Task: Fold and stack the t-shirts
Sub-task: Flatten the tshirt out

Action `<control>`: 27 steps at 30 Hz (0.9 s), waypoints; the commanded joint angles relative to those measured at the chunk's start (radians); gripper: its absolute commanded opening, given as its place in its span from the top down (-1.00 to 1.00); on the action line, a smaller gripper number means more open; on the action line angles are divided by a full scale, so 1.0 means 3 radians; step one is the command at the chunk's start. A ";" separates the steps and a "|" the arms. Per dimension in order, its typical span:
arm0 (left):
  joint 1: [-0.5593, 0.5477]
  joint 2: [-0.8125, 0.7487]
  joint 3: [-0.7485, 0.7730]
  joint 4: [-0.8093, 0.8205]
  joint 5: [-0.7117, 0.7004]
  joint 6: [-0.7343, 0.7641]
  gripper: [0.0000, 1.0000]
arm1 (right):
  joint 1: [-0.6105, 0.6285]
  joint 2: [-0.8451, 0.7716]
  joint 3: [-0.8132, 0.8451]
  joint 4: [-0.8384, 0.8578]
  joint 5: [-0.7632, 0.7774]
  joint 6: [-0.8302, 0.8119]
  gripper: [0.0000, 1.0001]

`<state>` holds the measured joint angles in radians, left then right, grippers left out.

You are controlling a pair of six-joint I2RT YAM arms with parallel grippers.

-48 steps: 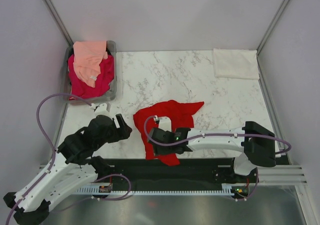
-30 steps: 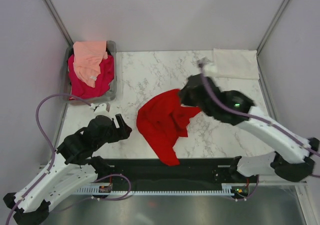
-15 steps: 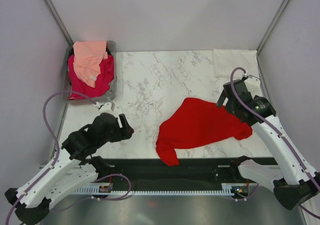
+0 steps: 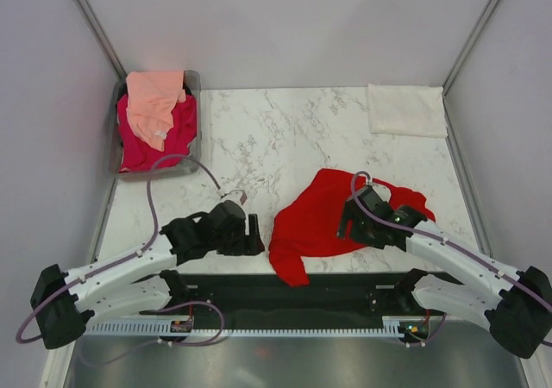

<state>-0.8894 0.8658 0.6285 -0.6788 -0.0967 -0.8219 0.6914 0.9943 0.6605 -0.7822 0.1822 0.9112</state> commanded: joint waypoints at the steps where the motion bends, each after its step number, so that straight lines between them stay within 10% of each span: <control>1: -0.0292 0.0410 -0.0055 0.0773 0.0138 -0.0297 -0.56 | 0.0017 0.0030 -0.0120 0.0490 -0.0045 0.0174 -0.69; 6: -0.0553 0.1010 -0.0050 0.1168 0.0108 -0.0441 -0.53 | 0.0012 0.0101 -0.0361 0.0598 0.0016 0.0210 -0.28; 22: -0.0686 0.1787 -0.0167 0.1828 0.0077 -0.0671 -0.27 | 0.0012 -0.0196 -0.0668 0.0418 0.0528 0.0496 -0.43; 25: -0.0707 0.1864 -0.0152 0.1859 -0.0035 -0.0702 0.00 | 0.0006 -0.0047 -0.0724 0.0679 0.0553 0.0389 -0.18; 27: -0.0707 0.1869 -0.0142 0.1854 -0.0066 -0.0692 0.47 | 0.0001 0.0035 -0.0734 0.0827 0.0569 0.0328 0.34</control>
<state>-1.0912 1.4017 0.5983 -0.1471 -0.0750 -1.0046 0.6918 0.9813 0.4515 -0.6201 0.3111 1.0195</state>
